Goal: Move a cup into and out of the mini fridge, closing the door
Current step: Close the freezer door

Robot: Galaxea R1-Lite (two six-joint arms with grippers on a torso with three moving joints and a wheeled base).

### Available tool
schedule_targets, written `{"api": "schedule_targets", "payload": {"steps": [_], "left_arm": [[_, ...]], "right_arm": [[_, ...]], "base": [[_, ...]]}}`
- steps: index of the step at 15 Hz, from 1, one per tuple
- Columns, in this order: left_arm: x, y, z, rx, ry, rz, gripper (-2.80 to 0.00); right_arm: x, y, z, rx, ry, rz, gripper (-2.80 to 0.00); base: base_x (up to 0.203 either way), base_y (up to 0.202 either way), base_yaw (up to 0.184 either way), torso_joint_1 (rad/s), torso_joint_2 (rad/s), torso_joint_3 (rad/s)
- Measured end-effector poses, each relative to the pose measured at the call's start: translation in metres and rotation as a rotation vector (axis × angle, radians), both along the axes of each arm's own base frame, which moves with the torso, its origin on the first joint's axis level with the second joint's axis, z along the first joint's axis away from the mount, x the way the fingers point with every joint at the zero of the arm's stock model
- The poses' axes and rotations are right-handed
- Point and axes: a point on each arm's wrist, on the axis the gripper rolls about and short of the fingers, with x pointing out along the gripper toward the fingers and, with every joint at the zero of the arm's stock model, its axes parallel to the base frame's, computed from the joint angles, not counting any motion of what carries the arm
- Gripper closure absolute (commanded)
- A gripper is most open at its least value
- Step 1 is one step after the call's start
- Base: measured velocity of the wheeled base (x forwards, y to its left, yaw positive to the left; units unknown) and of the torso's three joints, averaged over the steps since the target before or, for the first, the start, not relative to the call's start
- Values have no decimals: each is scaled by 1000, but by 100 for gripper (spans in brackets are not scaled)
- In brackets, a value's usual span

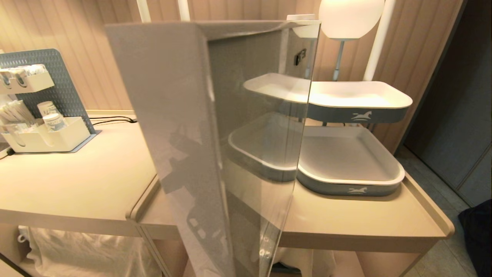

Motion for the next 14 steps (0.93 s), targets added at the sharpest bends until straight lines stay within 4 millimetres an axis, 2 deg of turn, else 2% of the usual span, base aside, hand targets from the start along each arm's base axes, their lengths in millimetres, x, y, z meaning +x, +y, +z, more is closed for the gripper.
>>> {"api": "schedule_targets", "payload": {"steps": [3, 5, 7, 9, 11, 12, 14], "left_arm": [[0, 0, 0, 0, 0, -1, 0], [0, 0, 0, -1, 0, 0, 0], [0, 0, 0, 0, 0, 0, 0], [0, 0, 0, 0, 0, -1, 0], [0, 0, 0, 1, 0, 1, 0], [0, 0, 0, 1, 0, 0, 0], [0, 0, 0, 1, 0, -1, 0]], "right_arm": [[4, -7, 13, -5, -5, 17, 0], [9, -22, 23, 16, 15, 98, 0], [31, -46, 30, 69, 71, 151, 0], [73, -80, 31, 134, 149, 211, 0], [129, -113, 19, 195, 235, 289, 0], [158, -125, 6, 217, 274, 334, 0], [210, -134, -31, 245, 348, 441, 0]], "base": [[0, 0, 0, 0, 0, 0], [0, 0, 0, 0, 0, 0], [0, 0, 0, 0, 0, 0], [0, 0, 0, 0, 0, 0], [0, 0, 0, 0, 0, 0], [0, 0, 0, 0, 0, 0], [0, 0, 0, 0, 0, 0]]}}
